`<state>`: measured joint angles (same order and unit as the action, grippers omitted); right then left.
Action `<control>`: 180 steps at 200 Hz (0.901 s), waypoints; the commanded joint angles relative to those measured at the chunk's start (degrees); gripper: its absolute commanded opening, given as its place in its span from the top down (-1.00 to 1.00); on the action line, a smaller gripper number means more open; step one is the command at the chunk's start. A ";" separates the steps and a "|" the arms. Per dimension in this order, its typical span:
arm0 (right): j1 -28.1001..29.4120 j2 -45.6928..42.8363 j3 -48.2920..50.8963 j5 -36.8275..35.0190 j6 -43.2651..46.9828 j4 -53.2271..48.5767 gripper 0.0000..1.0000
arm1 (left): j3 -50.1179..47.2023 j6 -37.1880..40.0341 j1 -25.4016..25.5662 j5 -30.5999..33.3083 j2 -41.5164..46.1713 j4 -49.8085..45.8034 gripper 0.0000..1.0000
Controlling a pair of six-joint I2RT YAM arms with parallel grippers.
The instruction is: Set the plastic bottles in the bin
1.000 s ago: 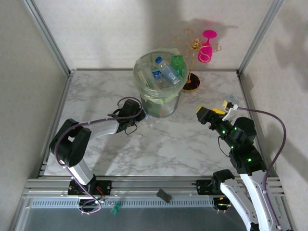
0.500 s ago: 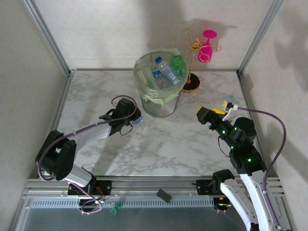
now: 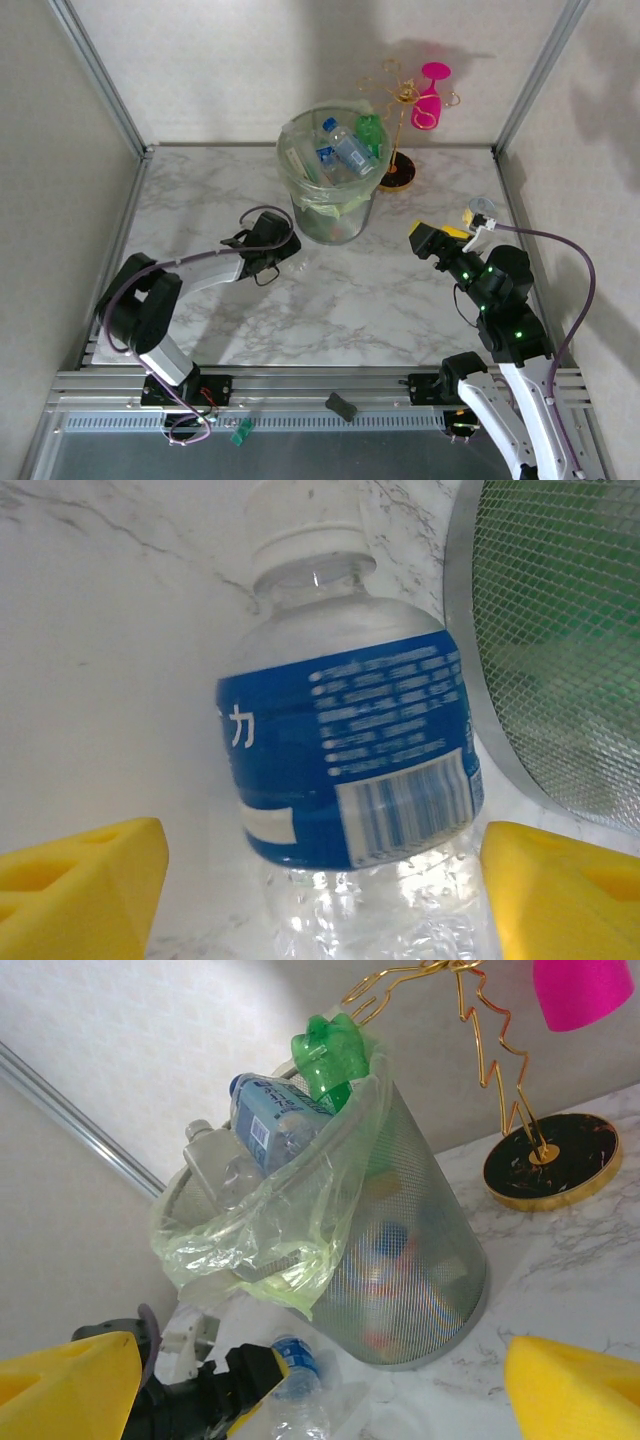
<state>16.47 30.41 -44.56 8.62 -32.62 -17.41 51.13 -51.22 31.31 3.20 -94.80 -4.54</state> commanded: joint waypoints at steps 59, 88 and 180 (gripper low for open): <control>-0.11 -0.36 0.87 -0.72 0.00 0.53 -0.87 | 5.05 -0.78 0.06 -0.63 -9.41 -0.16 -0.39; -0.08 -0.18 0.61 -0.79 0.22 0.24 -0.88 | 3.75 -0.03 0.07 0.69 -7.12 -0.29 -0.07; -0.12 1.20 -0.27 -0.56 0.23 1.54 -0.87 | -1.20 -0.02 0.59 6.31 9.30 -5.65 0.18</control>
<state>16.47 31.62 -44.45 8.62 -32.58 -17.37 50.85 -51.22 31.42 5.21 -91.70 -7.03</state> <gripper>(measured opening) 0.936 0.544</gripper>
